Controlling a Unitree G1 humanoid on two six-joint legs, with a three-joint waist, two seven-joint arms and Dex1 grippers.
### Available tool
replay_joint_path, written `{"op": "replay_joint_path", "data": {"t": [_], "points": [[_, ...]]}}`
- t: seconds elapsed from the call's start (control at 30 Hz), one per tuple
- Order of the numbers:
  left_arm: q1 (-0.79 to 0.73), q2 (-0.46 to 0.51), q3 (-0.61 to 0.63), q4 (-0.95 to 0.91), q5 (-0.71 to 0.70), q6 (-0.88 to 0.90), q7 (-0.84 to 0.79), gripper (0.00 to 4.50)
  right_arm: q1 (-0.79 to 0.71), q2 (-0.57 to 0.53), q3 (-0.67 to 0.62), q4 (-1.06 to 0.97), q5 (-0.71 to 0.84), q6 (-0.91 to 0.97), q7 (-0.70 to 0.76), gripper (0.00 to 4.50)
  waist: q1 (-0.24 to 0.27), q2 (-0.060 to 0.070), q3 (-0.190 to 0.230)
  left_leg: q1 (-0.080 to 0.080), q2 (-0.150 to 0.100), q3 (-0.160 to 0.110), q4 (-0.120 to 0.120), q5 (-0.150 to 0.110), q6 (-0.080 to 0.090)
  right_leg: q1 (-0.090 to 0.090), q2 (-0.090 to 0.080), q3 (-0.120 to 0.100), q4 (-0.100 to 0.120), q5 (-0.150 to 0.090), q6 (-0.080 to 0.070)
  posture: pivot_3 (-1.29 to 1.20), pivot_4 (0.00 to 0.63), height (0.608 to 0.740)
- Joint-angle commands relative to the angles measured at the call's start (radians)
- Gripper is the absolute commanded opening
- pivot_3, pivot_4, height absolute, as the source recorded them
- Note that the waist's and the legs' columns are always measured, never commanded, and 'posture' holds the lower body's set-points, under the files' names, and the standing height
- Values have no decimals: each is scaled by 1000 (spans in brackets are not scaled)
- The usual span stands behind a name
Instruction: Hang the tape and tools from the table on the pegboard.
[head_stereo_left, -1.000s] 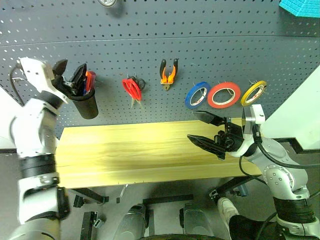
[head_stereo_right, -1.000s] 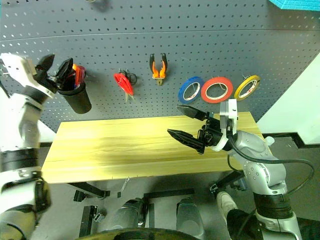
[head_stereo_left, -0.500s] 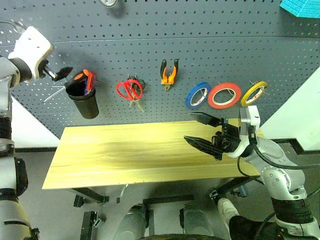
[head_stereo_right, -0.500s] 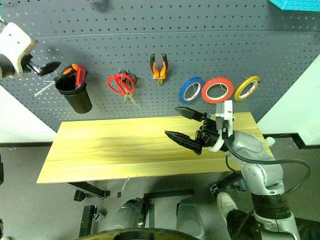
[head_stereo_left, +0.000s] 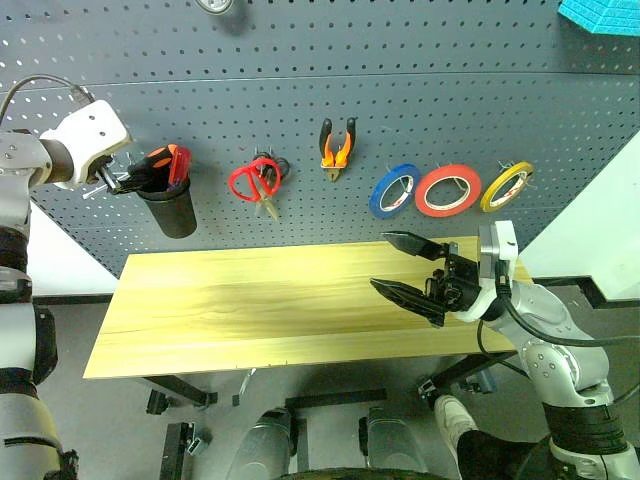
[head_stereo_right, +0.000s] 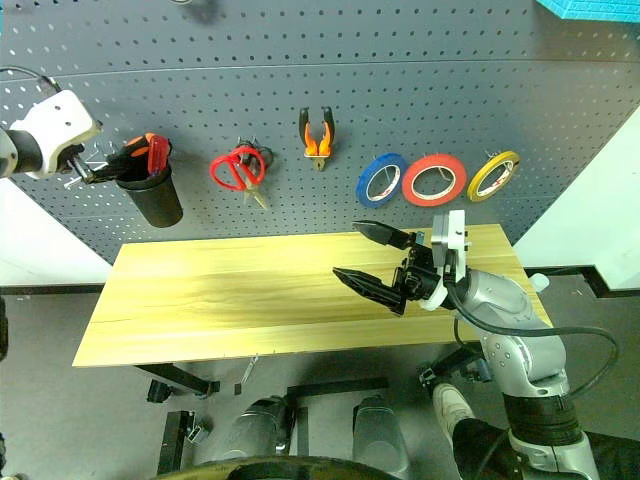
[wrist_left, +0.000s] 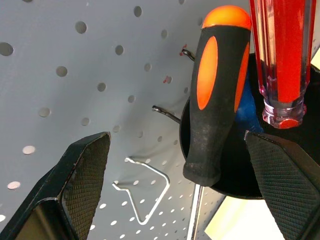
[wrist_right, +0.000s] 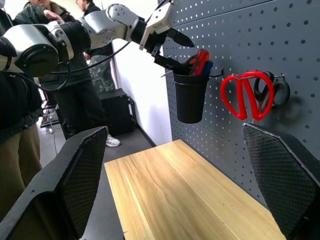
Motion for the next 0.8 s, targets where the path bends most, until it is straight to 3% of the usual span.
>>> {"op": "replay_joint_path", "data": {"t": [0.03,0.13,0.47,0.8], "points": [[-28,14,9,4,7,-28,-26,4481,-9,5,-10,-22,2,-18,0,4500,-1,0,0,0,0,0,0,0,0,0,0,0,0,0,0,-70,55,728],[-26,11,11,11,17,-38,-17,3873,-12,5,-9,-23,1,-15,-1,4500,-1,0,0,0,0,0,0,0,0,0,0,0,0,0,0,-66,55,728],[-10,12,16,9,20,-44,-9,506,-23,2,-8,-27,-3,-9,-10,4500,-2,0,0,0,0,0,0,0,0,0,0,0,1,0,0,-70,50,728],[52,32,119,-65,-77,35,-16,506,-26,0,-6,-26,-1,-5,-13,4500,-24,0,0,0,0,-1,1,0,0,0,0,0,2,0,0,-47,45,728]]}}
